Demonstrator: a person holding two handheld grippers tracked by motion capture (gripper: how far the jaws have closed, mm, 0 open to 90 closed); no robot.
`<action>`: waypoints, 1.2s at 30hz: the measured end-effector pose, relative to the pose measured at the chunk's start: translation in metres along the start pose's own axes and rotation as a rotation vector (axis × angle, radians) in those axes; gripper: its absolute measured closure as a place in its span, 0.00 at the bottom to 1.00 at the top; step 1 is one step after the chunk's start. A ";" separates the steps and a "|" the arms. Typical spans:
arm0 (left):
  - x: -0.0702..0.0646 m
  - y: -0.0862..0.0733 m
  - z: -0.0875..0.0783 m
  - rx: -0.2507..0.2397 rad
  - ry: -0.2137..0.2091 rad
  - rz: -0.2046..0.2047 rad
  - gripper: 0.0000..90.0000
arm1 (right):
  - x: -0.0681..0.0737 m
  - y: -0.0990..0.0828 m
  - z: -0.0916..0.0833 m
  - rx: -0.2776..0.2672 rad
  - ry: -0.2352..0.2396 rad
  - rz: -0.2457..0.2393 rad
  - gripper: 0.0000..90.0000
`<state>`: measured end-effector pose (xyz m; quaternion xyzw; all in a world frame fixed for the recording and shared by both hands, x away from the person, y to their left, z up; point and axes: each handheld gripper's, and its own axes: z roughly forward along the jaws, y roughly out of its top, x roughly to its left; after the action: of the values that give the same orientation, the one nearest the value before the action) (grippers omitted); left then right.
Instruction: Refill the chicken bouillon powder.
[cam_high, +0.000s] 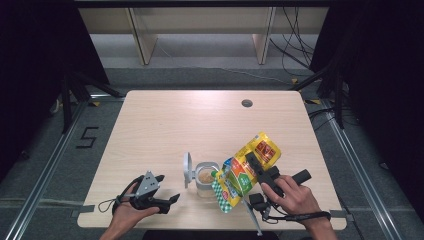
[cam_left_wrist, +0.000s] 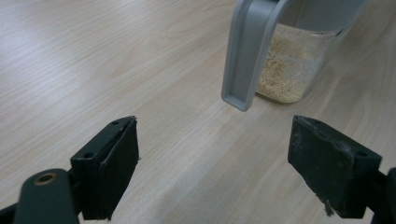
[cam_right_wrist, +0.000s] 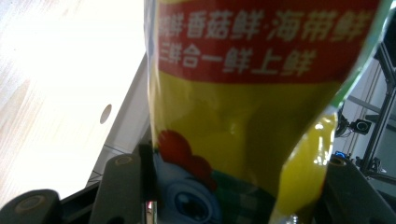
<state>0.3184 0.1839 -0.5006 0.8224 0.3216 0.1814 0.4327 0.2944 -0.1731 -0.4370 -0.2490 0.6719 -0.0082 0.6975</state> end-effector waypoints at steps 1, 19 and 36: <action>-0.001 0.000 0.001 -0.012 -0.002 -0.010 0.18 | 0.000 0.000 0.000 -0.001 0.000 0.000 0.55; 0.001 0.001 0.000 -0.010 0.001 0.016 0.18 | 0.001 0.000 0.001 -0.010 0.001 0.017 0.57; 0.000 0.000 0.000 -0.010 -0.005 -0.006 0.18 | 0.001 0.000 0.001 -0.017 0.003 0.016 0.58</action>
<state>0.3185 0.1834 -0.5006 0.8198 0.3220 0.1797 0.4380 0.2958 -0.1732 -0.4377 -0.2495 0.6749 0.0026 0.6945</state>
